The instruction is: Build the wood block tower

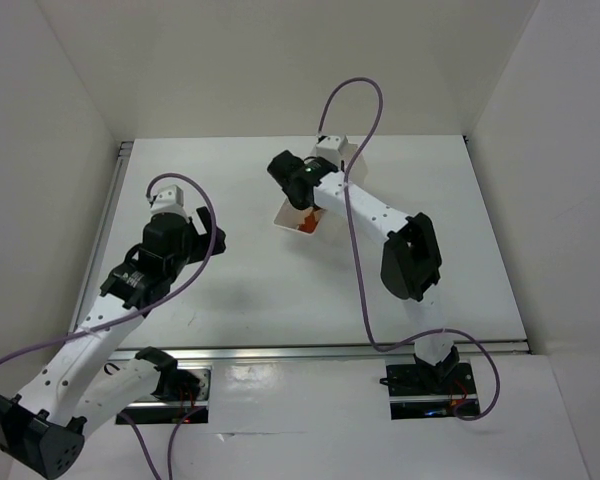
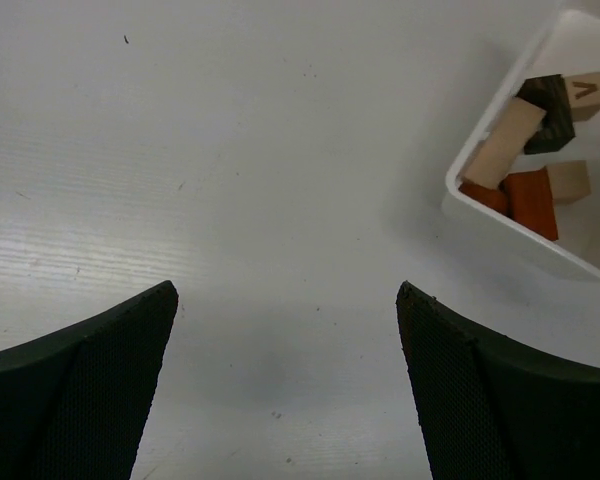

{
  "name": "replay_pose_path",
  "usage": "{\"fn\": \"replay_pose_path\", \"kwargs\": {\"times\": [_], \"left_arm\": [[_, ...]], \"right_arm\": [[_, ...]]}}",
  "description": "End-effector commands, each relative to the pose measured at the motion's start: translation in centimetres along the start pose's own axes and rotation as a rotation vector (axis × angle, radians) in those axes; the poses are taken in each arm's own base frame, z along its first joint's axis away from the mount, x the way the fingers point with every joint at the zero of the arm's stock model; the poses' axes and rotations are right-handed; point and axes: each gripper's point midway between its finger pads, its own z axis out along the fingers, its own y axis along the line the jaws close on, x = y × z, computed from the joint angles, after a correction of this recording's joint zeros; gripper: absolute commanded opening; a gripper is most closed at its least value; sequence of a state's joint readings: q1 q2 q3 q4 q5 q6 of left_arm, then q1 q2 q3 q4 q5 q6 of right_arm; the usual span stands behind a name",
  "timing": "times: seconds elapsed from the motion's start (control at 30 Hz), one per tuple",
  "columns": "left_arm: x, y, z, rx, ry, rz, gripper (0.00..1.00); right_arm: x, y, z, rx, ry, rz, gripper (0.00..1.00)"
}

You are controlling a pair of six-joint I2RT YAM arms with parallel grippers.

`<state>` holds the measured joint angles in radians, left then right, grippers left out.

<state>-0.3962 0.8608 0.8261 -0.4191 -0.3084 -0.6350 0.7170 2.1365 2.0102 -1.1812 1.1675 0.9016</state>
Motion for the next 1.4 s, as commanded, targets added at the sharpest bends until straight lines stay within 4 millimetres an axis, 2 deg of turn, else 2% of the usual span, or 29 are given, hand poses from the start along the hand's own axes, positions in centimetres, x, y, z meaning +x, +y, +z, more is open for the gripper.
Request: {"fn": "replay_pose_path", "kwargs": {"times": [0.0, 0.03, 0.07, 0.1, 0.2, 0.23, 0.3, 0.33, 0.4, 0.43, 0.47, 0.5, 0.53, 0.63, 0.7, 0.73, 0.77, 0.8, 0.83, 0.87, 0.9, 0.93, 1.0, 1.03, 1.17, 1.37], "left_arm": [[-2.6, -1.7, -1.2, 0.066, -0.069, -0.027, 0.95], [-2.8, -1.7, -1.5, 0.072, -0.079, -0.03, 0.95], [-2.9, -1.5, -1.7, 0.065, -0.085, -0.031, 0.95], [-2.8, -1.2, -1.7, 0.049, -0.084, -0.039, 0.95], [-3.1, -1.5, -2.3, 0.069, -0.099, -0.041, 0.95], [-3.2, -1.7, -2.6, 0.083, -0.105, -0.044, 0.95], [-3.4, -1.7, -2.9, 0.087, -0.112, -0.047, 0.95], [-3.4, -1.7, -2.9, 0.087, -0.112, -0.047, 0.95], [-3.6, -1.8, -3.1, 0.094, -0.12, -0.059, 0.95], [-3.4, -1.6, -3.2, 0.094, -0.12, -0.059, 0.95], [-3.4, -1.6, -3.2, 0.094, -0.12, -0.059, 0.95], [-3.2, -1.5, -3.2, 0.089, -0.113, -0.056, 0.95], [-3.2, -1.6, -3.2, 0.089, -0.112, -0.067, 0.95], [-3.0, -1.3, -3.2, 0.076, -0.109, -0.065, 0.95], [-3.2, -1.3, -3.3, 0.076, -0.107, -0.073, 0.95], [-3.4, -1.2, -3.6, 0.073, -0.119, -0.086, 0.95], [-3.4, -1.2, -3.6, 0.073, -0.119, -0.086, 0.95], [-3.2, -1.1, -3.6, 0.068, -0.111, -0.083, 0.95], [-3.2, -1.1, -3.6, 0.068, -0.11, -0.083, 0.95], [-3.2, -1.1, -3.6, 0.068, -0.11, -0.083, 0.95], [-3.0, -1.0, -3.6, 0.063, -0.103, -0.091, 0.95], [-3.1, -1.0, -3.8, 0.068, -0.11, -0.093, 0.95], [-3.3, -1.1, -4.0, 0.068, -0.11, -0.093, 0.95], [-3.4, -1.1, -4.2, 0.074, -0.117, -0.105, 0.95], [-3.9, -1.0, -4.7, 0.078, -0.139, -0.112, 0.95], [-3.8, -0.8, -5.3, 0.091, -0.157, -0.128, 0.95]], "right_arm": [[-4.1, 7.3, -2.7, -0.548, 0.027, 0.105, 0.0], [-7.2, 6.3, -4.8, -0.731, -0.033, 0.127, 0.0], [-8.1, 5.8, -4.2, -0.819, -0.039, 0.175, 0.0], [-8.8, 6.1, -5.1, -0.897, -0.065, 0.193, 0.0], [-10.6, 4.6, -4.7, -0.82, -0.144, 0.119, 0.0], [-11.6, 3.6, -3.9, -0.747, -0.186, 0.118, 0.0], [-12.1, 3.2, -3.3, -0.642, -0.28, -0.003, 0.0], [-13.1, 1.5, -2.1, -0.493, -0.332, 0.01, 0.0], [-13.5, -0.2, -0.5, -0.335, -0.393, -0.104, 0.0], [-15.4, -1.6, -0.5, -0.25, -0.454, -0.037, 0.0], [-15.0, -1.9, -0.1, -0.211, -0.478, -0.063, 0.0], [-15.5, -2.7, -0.1, -0.161, -0.522, -0.154, 0.0], [-16.8, -3.4, -0.5, -0.136, -0.575, -0.095, 0.0], [-16.2, -4.0, 0.2, -0.027, -0.602, -0.246, 0.0], [-16.9, -5.2, -0.2, 0.034, -0.672, -0.2, 0.0], [-16.4, -5.7, 0.1, 0.11, -0.677, -0.316, 0.0], [-17.0, -7.2, -0.6, 0.166, -0.723, -0.231, 0.0], [-17.0, -8.0, -0.8, 0.249, -0.735, -0.344, 0.0], [-16.1, -7.2, -0.8, 0.278, -0.752, -0.384, 0.0], [-16.0, -7.6, -1.5, 0.303, -0.782, -0.344, 0.0], [-15.8, -7.5, -1.4, 0.319, -0.777, -0.379, 0.0], [-15.6, -6.5, -2.2, 0.296, -0.79, -0.38, 0.0], [-14.8, -5.0, -2.7, 0.279, -0.804, -0.453, 0.0], [-14.0, -4.0, -3.2, 0.261, -0.81, -0.491, 0.0], [-12.3, -2.0, -3.9, 0.212, -0.828, -0.582, 0.0], [-9.8, 0.6, -2.4, 0.185, -0.784, -0.795, 0.0]]}}
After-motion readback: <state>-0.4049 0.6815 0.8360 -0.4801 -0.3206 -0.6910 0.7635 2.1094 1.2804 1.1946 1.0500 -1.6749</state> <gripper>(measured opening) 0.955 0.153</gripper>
